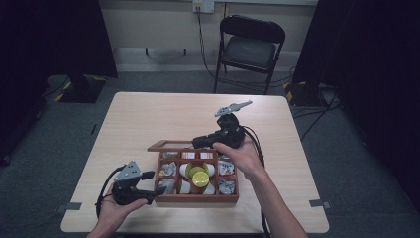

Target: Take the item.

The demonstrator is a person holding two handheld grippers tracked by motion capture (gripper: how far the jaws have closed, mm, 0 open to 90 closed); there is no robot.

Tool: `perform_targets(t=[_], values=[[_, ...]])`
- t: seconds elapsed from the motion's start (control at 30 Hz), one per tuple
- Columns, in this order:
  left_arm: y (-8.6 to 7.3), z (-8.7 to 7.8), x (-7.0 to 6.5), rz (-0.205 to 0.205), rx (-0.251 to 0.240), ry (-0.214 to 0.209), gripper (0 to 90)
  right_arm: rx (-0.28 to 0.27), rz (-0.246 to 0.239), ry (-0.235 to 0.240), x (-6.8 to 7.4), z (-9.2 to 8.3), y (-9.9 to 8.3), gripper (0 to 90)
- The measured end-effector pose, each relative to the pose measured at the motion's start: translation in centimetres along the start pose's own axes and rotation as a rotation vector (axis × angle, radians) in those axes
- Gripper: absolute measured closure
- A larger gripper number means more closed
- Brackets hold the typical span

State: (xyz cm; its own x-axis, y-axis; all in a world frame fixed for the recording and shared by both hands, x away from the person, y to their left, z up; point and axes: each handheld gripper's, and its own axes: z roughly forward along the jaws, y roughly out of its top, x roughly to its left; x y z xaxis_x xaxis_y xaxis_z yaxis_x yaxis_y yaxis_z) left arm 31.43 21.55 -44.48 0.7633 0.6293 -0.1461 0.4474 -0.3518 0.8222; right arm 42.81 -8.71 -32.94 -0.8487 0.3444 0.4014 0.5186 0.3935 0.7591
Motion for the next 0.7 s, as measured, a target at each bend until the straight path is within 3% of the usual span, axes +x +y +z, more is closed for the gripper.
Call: perform_targets(t=[0.13,0.23,0.37,0.7], values=[[0.3,0.8,-1.3,0.036,0.017,-0.083,27.9,0.0,0.0,0.001,0.0,0.0,0.0,81.4],[0.5,1.1,-2.0,0.065,0.023,-0.11,31.2,0.0,-0.001,-0.001,0.0,0.0,0.0,81.4],[1.0,1.8,-2.6,0.072,0.042,-0.178,32.2,0.001,0.0,-0.001,0.0,0.0,0.1,81.3],[2.3,4.1,-3.3,0.116,0.09,-0.164,33.2,-0.001,-0.003,0.0,-0.1,0.0,0.2,81.4]])
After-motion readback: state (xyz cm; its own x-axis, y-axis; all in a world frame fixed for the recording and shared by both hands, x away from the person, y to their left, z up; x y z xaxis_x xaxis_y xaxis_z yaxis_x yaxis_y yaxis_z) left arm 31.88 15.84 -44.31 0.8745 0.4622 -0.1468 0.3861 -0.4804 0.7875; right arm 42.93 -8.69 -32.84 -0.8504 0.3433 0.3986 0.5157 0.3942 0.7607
